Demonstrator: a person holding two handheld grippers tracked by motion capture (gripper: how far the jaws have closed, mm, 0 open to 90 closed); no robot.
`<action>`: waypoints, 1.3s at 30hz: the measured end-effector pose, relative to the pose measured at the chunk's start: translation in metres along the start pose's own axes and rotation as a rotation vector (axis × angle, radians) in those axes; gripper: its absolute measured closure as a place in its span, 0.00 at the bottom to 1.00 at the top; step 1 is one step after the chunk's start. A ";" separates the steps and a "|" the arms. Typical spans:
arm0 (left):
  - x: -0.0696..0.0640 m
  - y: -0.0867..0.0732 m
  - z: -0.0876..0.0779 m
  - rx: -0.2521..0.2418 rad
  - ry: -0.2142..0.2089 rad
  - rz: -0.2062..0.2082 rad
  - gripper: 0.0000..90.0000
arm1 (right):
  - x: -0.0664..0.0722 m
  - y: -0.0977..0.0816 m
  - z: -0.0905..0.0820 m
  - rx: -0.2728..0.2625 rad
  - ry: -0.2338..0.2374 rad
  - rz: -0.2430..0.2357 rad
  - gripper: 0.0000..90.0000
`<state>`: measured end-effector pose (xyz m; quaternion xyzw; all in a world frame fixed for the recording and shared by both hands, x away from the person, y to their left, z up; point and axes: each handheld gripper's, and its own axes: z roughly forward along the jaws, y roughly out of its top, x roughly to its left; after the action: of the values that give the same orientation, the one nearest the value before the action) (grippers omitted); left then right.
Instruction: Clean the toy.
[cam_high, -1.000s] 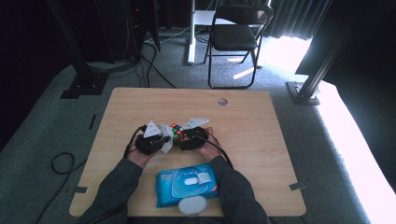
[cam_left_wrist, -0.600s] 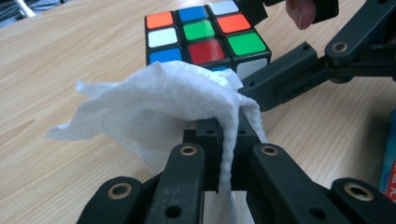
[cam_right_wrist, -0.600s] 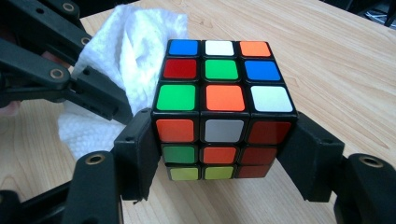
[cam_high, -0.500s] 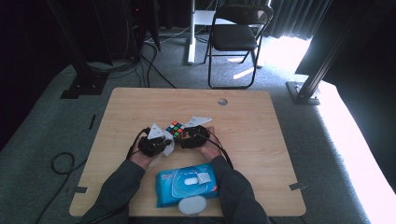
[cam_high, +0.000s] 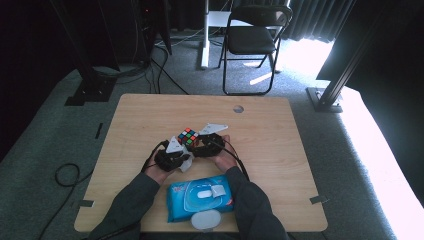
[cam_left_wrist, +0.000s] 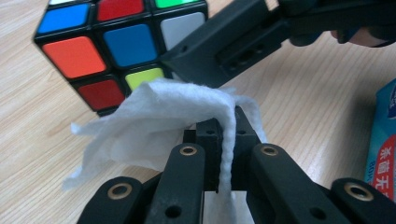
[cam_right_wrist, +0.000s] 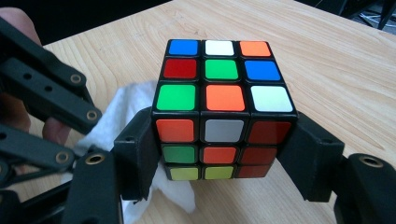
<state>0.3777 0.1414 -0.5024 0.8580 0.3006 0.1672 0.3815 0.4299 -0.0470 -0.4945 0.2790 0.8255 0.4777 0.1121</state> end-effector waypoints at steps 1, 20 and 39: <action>0.000 0.000 0.000 0.001 -0.001 0.001 0.96 | 0.000 0.000 0.000 0.000 0.000 0.000 0.38; 0.021 0.004 -0.024 -0.063 0.051 -0.057 0.96 | 0.004 -0.005 0.005 0.048 -0.006 -0.038 0.38; 0.021 0.005 -0.025 -0.072 0.063 -0.048 0.96 | 0.004 -0.005 0.005 0.052 -0.011 -0.048 0.38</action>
<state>0.3829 0.1667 -0.4812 0.8304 0.3268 0.1956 0.4067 0.4270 -0.0426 -0.5007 0.2645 0.8436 0.4516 0.1205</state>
